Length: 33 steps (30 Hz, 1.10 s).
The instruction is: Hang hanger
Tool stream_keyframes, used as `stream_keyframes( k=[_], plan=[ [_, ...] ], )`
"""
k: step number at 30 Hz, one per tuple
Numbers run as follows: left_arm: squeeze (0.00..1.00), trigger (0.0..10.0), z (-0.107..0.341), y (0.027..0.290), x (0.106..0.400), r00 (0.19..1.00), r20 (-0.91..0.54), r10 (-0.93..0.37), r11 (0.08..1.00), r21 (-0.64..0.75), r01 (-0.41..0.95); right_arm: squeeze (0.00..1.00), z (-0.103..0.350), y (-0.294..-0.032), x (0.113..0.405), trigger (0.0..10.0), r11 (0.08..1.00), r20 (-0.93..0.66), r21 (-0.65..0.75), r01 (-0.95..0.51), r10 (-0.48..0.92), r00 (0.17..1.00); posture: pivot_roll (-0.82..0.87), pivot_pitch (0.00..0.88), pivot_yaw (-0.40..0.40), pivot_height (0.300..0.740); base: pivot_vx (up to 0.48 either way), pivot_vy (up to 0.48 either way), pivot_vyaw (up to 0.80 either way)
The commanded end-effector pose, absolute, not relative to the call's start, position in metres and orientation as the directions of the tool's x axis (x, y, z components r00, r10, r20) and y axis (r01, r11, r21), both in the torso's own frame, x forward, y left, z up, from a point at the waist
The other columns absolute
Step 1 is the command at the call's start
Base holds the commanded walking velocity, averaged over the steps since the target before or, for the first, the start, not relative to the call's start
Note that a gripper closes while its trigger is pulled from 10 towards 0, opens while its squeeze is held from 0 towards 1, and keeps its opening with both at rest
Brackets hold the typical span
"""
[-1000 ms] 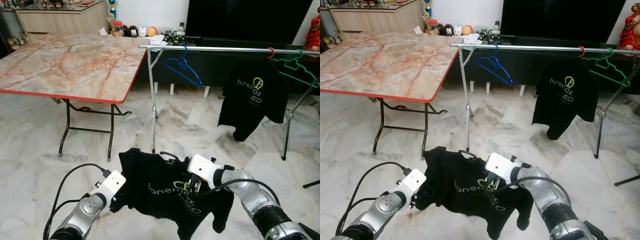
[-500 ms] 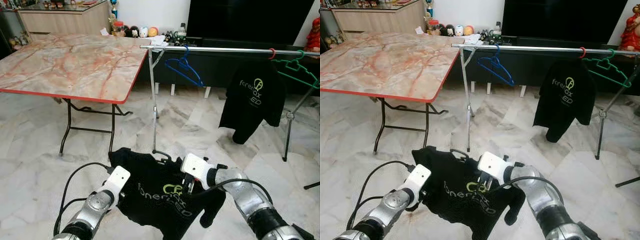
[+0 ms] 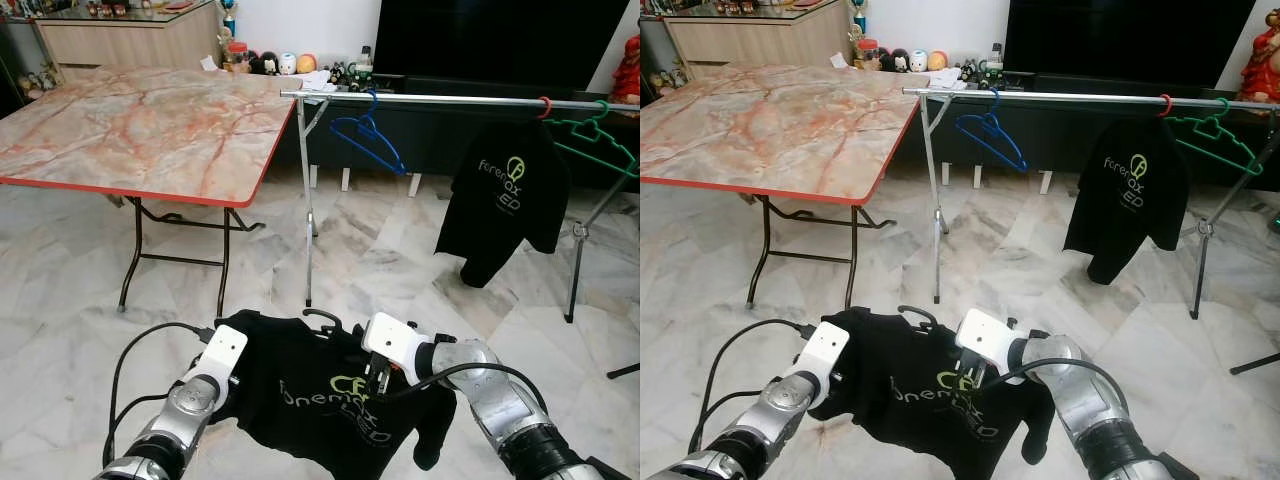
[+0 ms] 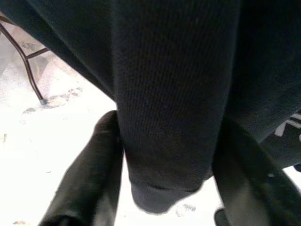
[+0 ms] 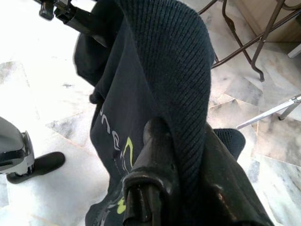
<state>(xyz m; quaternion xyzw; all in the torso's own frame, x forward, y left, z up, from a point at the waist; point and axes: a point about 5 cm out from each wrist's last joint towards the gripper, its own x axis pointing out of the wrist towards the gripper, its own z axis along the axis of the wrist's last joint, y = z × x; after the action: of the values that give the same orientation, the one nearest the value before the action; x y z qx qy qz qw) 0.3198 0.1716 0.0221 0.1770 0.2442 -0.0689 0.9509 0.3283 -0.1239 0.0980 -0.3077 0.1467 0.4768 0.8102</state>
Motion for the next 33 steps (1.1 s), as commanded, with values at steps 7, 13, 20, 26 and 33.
stream_keyframes(
  k=[7,13,20,26,33],
  plan=[
    [0.0,0.0,0.0217,0.1691,0.3202,0.866,-0.495,-0.068,0.937,0.267,0.226,0.0,0.1079,-0.1188,0.3273,10.0,0.363,-0.493,-0.348,-0.864,0.713,0.498,0.0,0.05,-0.002,0.74,0.0,0.0,0.0],
    [0.0,0.0,0.0219,0.168,0.3197,0.868,-0.489,-0.086,0.929,0.275,0.247,0.0,0.1052,-0.1206,0.3257,10.0,0.371,-0.505,-0.34,-0.864,0.703,0.501,0.0,0.053,-0.002,0.74,0.0,0.0,0.0],
    [0.0,0.0,0.0219,0.1685,0.3196,0.868,-0.489,-0.086,0.925,0.284,0.251,0.0,0.1029,-0.1215,0.3249,10.0,0.373,-0.516,-0.336,-0.865,0.695,0.5,0.0,0.056,0.0,0.74,0.0,0.0,0.0],
    [0.0,0.0,0.0205,0.1675,0.3181,0.863,-0.494,-0.103,0.922,0.278,0.269,0.0,0.1037,-0.1235,0.3259,10.0,0.38,-0.518,-0.339,-0.861,0.688,0.508,0.0,0.058,0.002,0.74,0.0,0.0,0.0],
    [0.0,0.0,0.0203,0.1657,0.3181,0.858,-0.499,-0.117,0.921,0.269,0.282,0.0,0.1006,-0.124,0.3253,10.0,0.385,-0.524,-0.341,-0.858,0.679,0.513,0.0,0.058,0.004,0.74,0.0,0.0,0.0]
  ],
)
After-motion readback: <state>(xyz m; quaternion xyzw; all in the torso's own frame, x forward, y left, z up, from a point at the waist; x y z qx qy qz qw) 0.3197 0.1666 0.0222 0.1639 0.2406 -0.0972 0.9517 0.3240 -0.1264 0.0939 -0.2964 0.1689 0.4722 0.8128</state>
